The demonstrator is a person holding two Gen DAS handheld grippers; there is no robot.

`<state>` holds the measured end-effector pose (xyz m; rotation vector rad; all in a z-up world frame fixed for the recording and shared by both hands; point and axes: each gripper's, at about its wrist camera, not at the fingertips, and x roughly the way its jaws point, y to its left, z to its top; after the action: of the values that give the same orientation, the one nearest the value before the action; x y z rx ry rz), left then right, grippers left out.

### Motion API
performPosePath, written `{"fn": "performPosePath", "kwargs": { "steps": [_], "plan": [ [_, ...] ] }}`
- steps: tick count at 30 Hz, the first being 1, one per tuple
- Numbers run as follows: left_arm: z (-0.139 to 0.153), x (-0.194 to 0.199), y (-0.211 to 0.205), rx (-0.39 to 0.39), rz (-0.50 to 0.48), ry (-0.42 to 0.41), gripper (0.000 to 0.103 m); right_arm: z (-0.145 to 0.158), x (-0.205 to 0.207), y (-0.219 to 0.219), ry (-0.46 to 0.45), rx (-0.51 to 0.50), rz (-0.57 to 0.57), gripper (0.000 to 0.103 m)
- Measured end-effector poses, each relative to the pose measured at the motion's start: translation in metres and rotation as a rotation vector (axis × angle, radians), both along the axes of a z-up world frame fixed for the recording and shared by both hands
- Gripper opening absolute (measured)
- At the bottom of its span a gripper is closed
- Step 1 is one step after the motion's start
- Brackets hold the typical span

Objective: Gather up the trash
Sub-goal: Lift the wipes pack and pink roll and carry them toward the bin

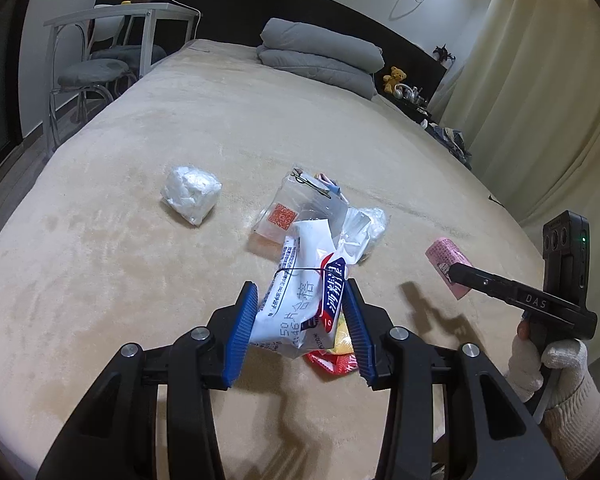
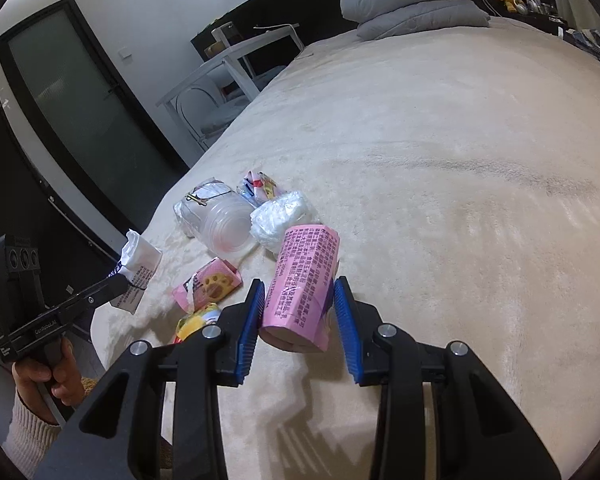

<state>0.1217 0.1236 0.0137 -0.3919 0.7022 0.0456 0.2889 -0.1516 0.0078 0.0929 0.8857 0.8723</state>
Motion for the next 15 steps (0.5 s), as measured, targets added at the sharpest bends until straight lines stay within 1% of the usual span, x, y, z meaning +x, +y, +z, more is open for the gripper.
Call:
{"fn": "performPosePath", "kwargs": {
  "steps": [3,6,8,15],
  "plan": [
    [0.002,-0.009,-0.007,-0.021,0.003,-0.028,0.043,0.003,-0.014,-0.01,-0.009,0.008,-0.005,0.038],
    [0.008,-0.016,-0.02,0.045,-0.01,-0.054,0.043,0.005,-0.029,-0.021,-0.016,0.025,-0.012,0.038],
    [0.012,-0.021,-0.026,0.065,-0.013,-0.072,0.043,0.006,-0.037,-0.029,-0.018,0.038,-0.02,0.038],
    [0.012,-0.051,-0.047,0.047,-0.022,-0.118,0.043,0.011,-0.074,-0.054,-0.046,0.088,-0.024,0.038]
  ]
}}
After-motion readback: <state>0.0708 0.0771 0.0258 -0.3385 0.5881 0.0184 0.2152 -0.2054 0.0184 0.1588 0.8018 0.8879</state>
